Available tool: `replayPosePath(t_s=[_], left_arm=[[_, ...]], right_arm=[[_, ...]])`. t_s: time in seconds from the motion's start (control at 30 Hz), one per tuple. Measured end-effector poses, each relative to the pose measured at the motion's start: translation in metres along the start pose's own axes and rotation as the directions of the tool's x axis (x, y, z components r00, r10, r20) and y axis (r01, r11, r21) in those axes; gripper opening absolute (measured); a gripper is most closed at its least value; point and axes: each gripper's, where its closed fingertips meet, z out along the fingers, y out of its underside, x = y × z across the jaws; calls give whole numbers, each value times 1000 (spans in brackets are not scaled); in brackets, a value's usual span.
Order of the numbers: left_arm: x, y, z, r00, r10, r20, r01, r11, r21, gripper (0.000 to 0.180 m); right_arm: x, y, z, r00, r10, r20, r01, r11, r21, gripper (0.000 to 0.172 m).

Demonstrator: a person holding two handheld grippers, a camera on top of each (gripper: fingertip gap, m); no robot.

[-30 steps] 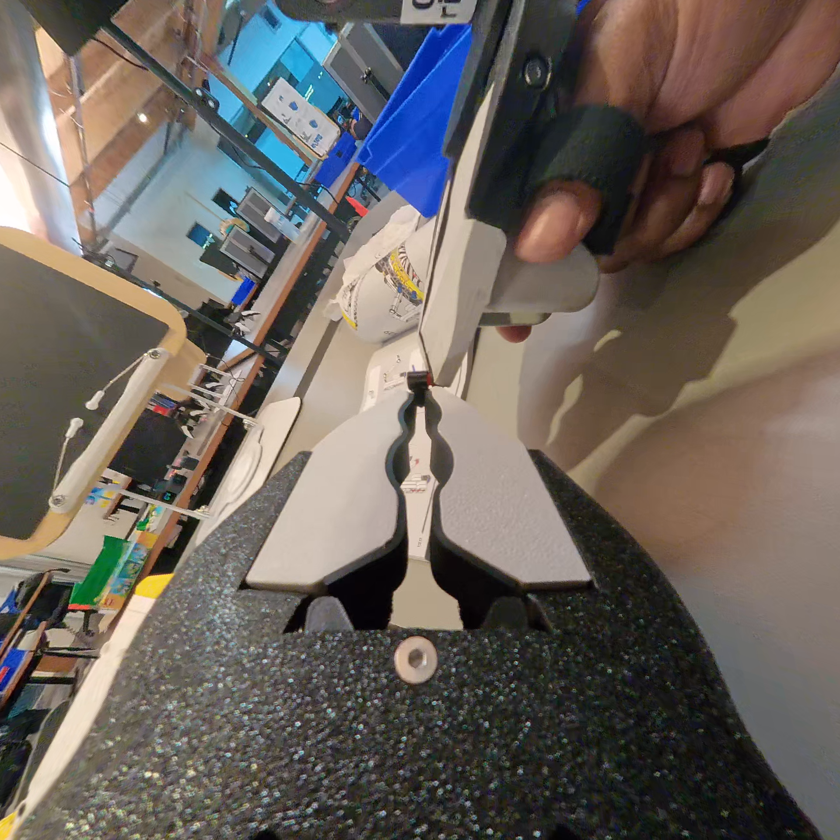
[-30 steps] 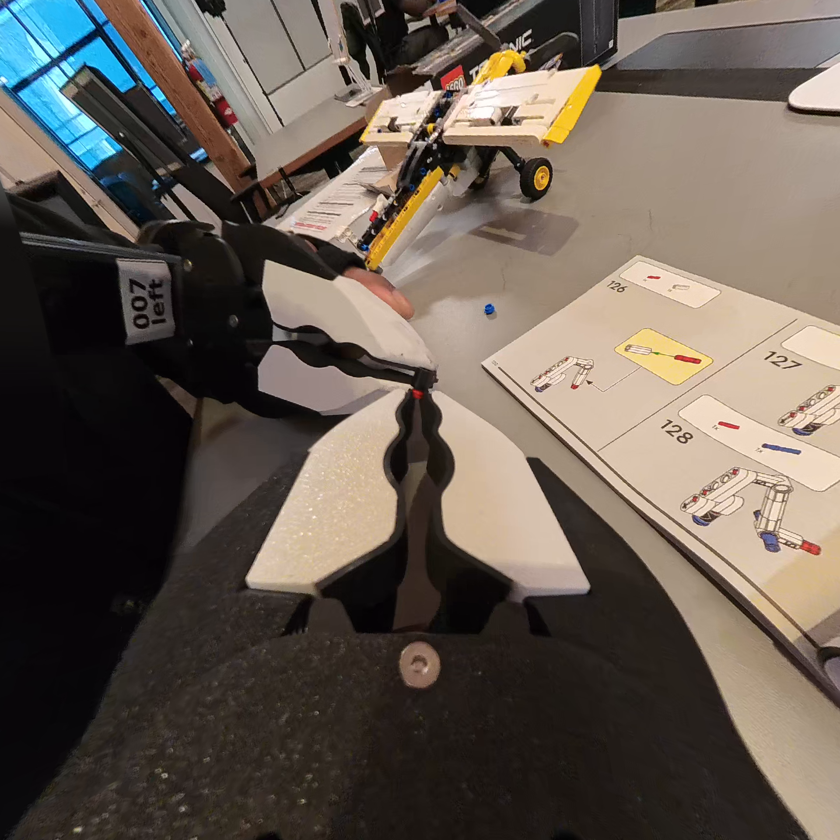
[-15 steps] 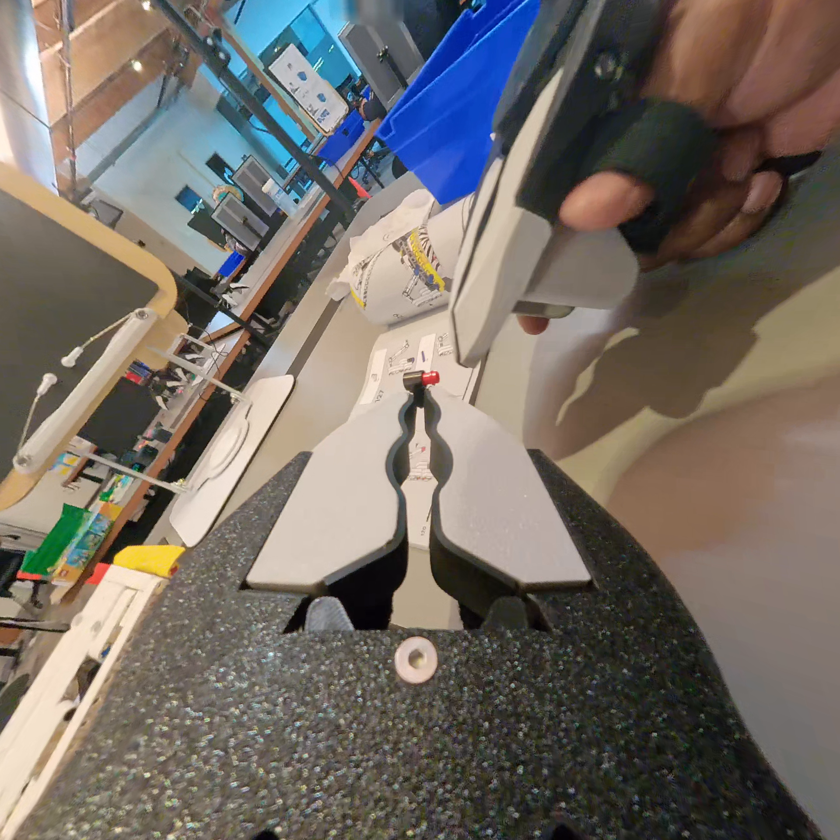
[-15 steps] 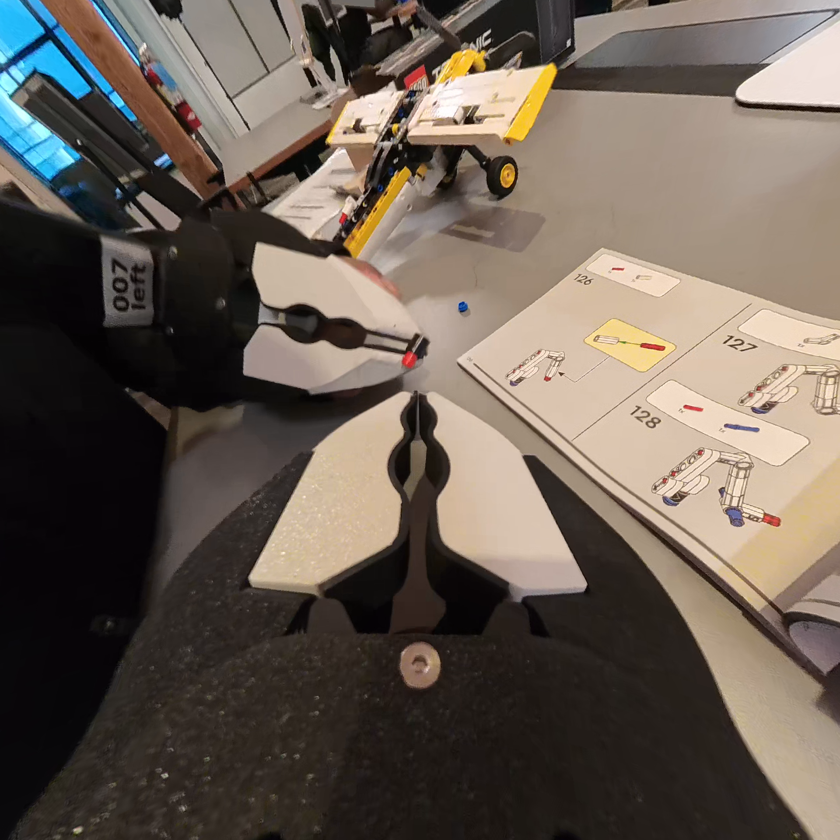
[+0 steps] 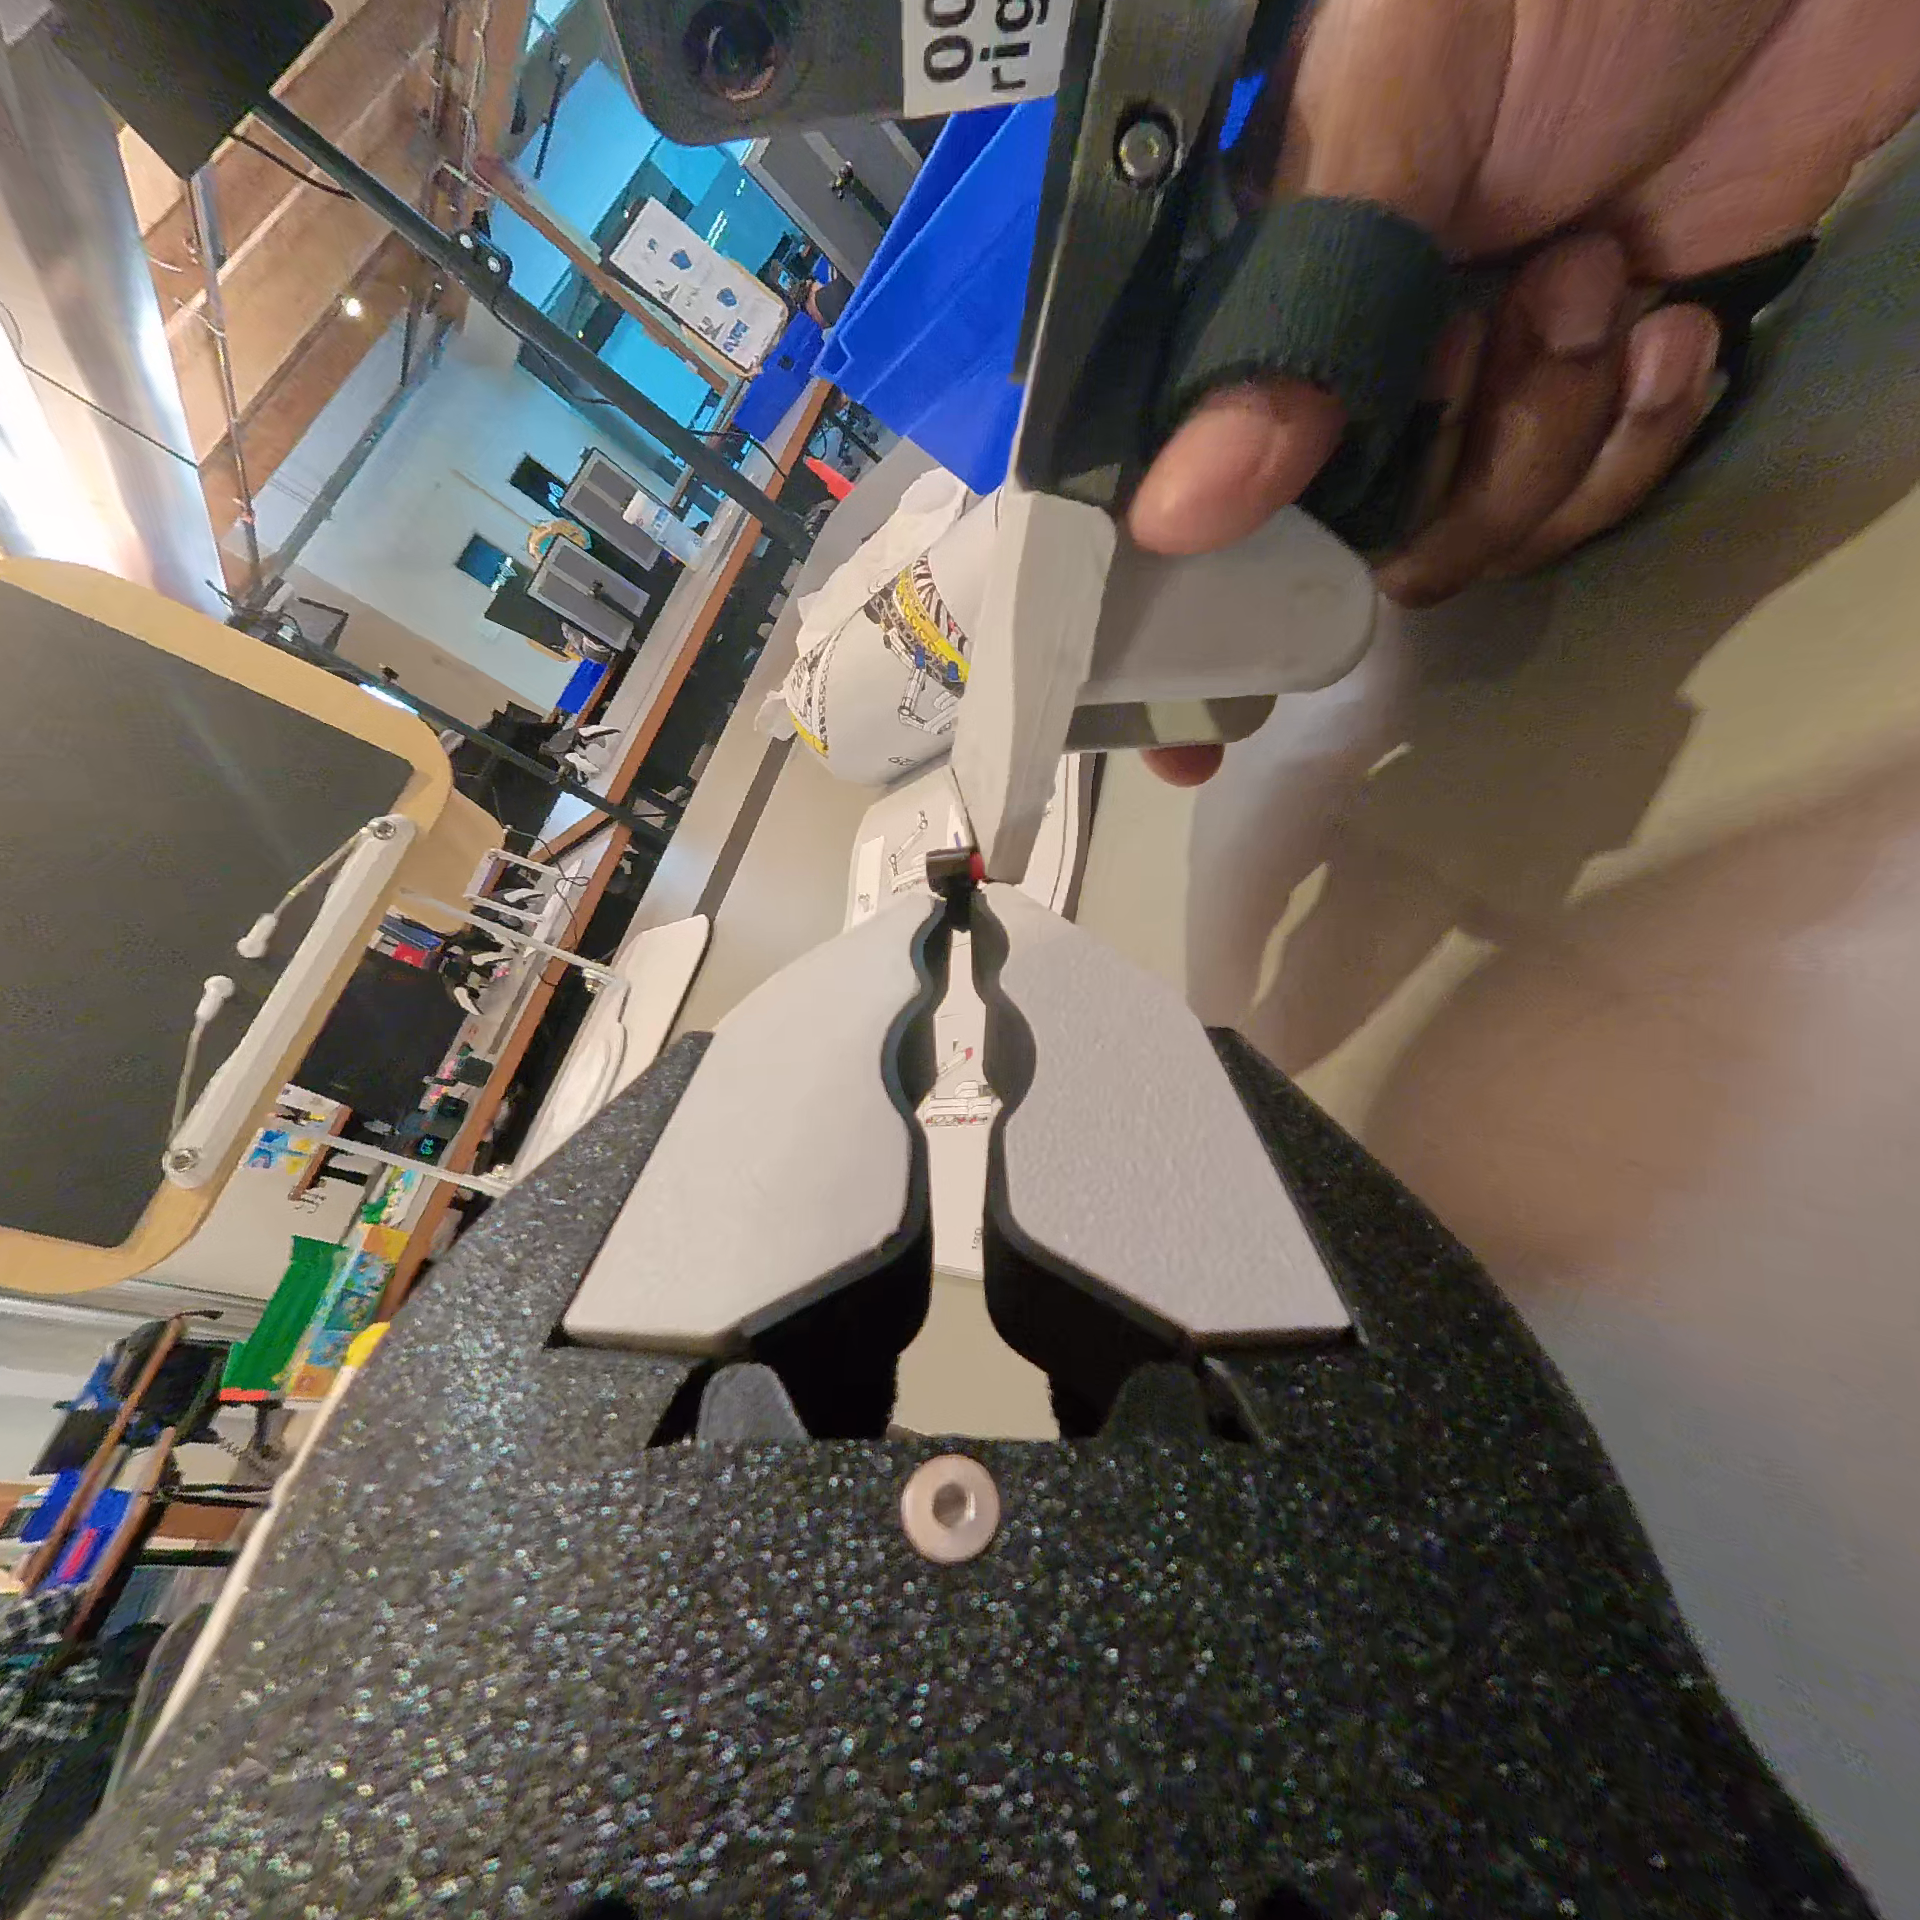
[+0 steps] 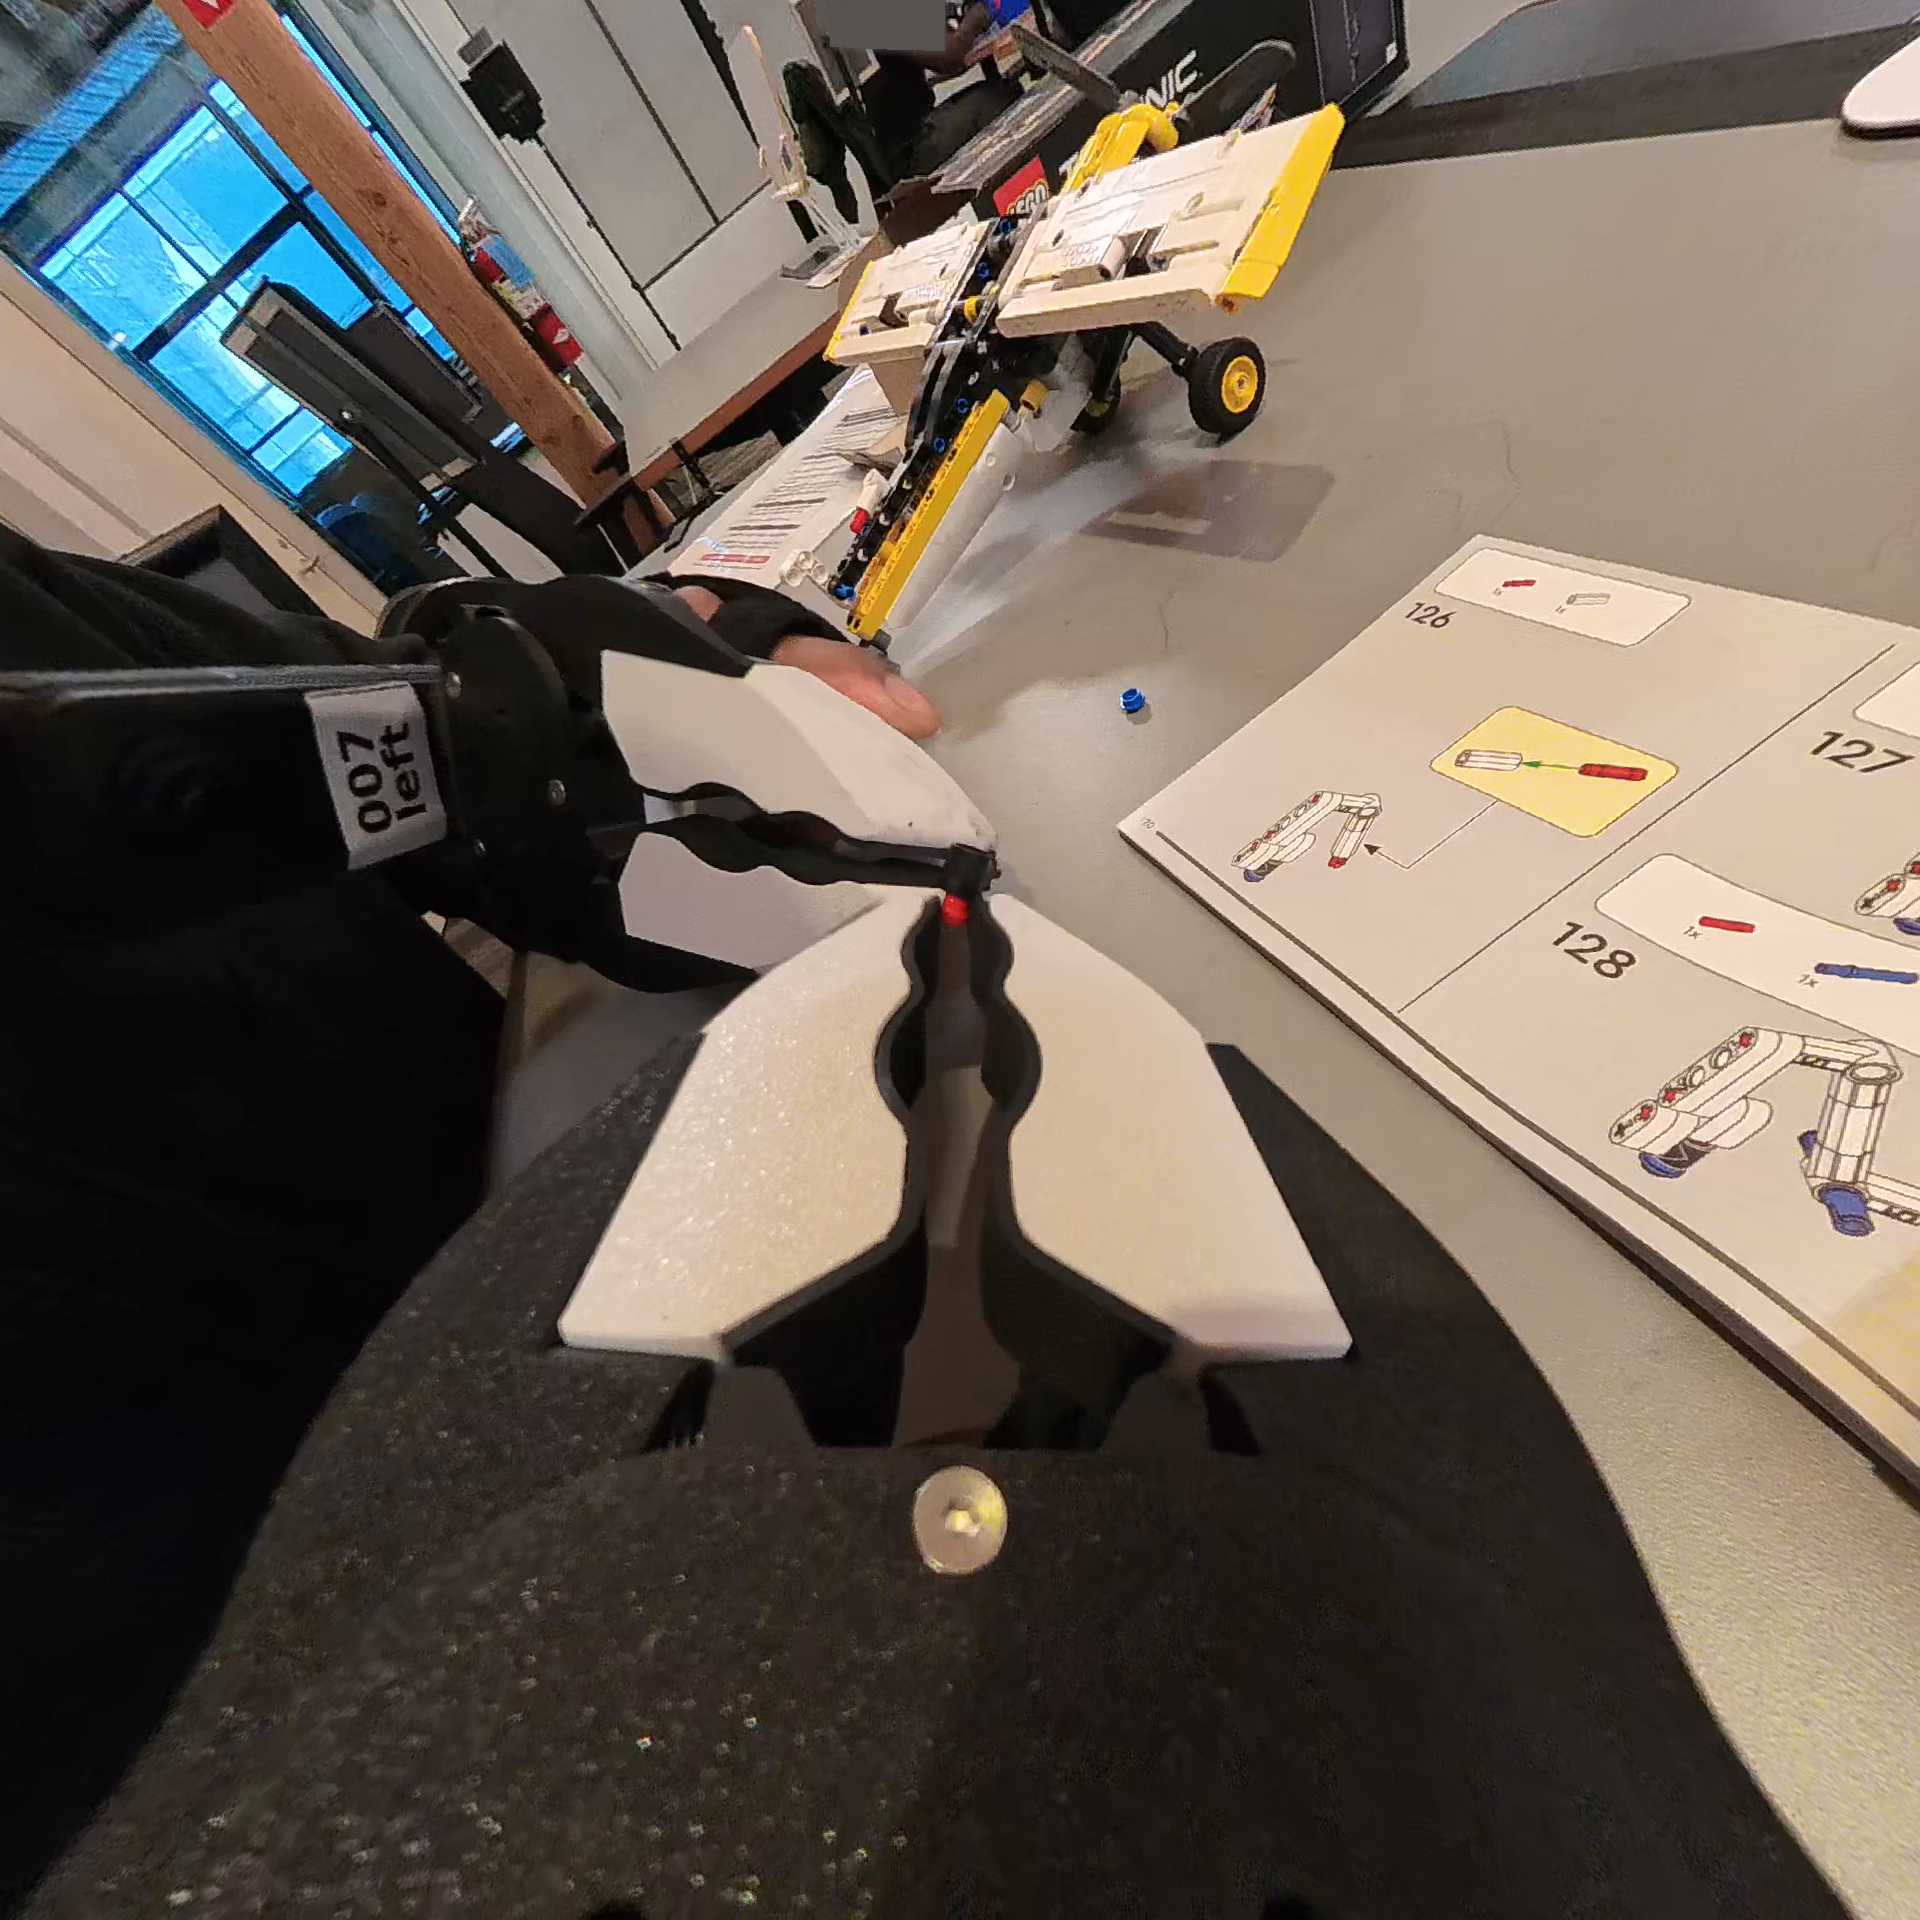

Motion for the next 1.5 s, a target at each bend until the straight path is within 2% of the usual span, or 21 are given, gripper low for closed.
replayPosePath(t_s=[0.17,0.5,0.57,0.6,0.7,0.87,1.0,1.1,1.2,1.3,1.37,1.5], left_arm=[[2,3,1,996,-86,-35,86,996,-9,4],[5,8,5,986,-159,-48,156,986,-58,4],[-10,23,6,980,-198,21,200,974,-107,4],[-11,30,6,970,-242,15,242,962,-124,4],[-6,23,6,975,-220,-10,219,971,-93,4],[-6,17,8,959,-279,-51,275,959,-61,4],[4,-21,20,932,-316,-177,319,948,-12,4],[8,-72,43,898,-331,-289,359,932,46,4],[12,-131,77,848,-334,-412,403,910,93,4],[16,-181,124,831,-302,-468,406,904,137,4],[28,-199,158,830,-257,-495,356,927,116,5],[48,-204,207,809,-279,-517,338,941,21,9]], right_arm=[[3,2,0,999,-31,-35,31,999,-20,5],[7,9,0,994,-64,-89,58,996,-67,5],[6,14,2,992,-82,-93,73,993,-94,4],[6,15,2,990,-94,-106,83,992,-98,4],[6,14,2,988,-106,-110,96,991,-96,4],[3,7,-15,962,-191,-193,176,980,-93,5],[-6,-2,-64,894,-289,-342,268,957,-108,5],[-10,-18,-128,825,-304,-477,295,951,-95,5],[5,-35,-207,699,-284,-656,310,947,-80,5],[42,-28,-275,576,-234,-783,245,964,-108,5],[66,-16,-302,536,-192,-822,179,977,-112,5],[90,2,-324,531,-133,-837,114,990,-84,20]])
